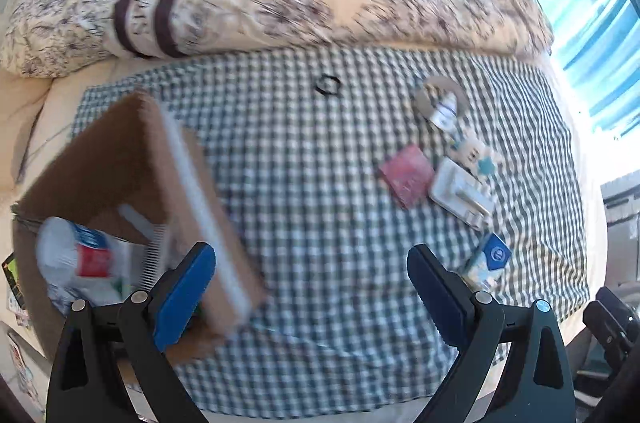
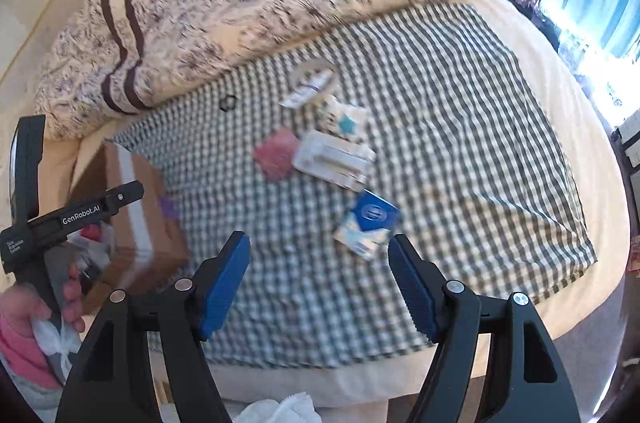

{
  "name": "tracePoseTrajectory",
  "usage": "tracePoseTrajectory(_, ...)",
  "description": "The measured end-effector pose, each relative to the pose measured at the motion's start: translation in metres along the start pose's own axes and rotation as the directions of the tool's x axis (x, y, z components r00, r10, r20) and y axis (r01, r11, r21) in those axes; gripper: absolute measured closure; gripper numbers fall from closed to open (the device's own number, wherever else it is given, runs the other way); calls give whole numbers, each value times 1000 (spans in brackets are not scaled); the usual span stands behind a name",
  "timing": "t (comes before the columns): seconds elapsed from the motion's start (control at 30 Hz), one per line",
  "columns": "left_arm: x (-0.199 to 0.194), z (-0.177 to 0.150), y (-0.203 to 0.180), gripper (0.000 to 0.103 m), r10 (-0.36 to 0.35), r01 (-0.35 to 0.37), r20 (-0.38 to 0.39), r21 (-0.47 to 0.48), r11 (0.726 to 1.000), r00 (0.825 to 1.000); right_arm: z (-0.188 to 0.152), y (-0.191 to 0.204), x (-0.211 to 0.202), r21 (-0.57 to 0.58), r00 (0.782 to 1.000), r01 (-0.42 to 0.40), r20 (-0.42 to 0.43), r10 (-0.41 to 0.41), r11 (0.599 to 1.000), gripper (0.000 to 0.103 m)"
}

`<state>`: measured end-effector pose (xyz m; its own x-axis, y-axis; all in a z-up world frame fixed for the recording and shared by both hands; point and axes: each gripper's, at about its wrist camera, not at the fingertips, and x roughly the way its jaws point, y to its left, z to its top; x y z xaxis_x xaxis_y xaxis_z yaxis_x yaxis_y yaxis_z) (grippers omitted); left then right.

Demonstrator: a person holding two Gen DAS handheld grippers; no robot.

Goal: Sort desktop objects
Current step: 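Reach the left gripper to the black rubber ring while the right reaches the blue Vinda packet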

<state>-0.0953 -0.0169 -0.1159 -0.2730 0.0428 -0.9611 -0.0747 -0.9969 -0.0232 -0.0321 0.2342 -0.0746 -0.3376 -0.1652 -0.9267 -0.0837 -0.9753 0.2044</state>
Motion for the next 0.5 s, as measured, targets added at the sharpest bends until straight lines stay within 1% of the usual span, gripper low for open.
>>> tracePoseTrajectory(0.07, 11, -1, -20, 4, 11, -11, -8, -2, 1000, 1000, 1, -14, 11, 0, 1000, -11, -28, 11, 1000, 31)
tracePoseTrajectory(0.23, 41, -1, -49, 4, 24, -26, -37, -56, 998, 999, 9, -40, 39, 3, 993, -53, -103, 53, 999, 31)
tracePoseTrajectory(0.37, 60, 8, -60, 4, 42, -44, -44, -57, 997, 998, 13, -49, 58, -3, 988, -73, -140, 72, 997, 31)
tracePoseTrajectory(0.5, 73, 29, -58, 4, 49, -52, -36, -80, 995, 998, 14, -56, 81, 14, 980, -78, -182, 79, 997, 31)
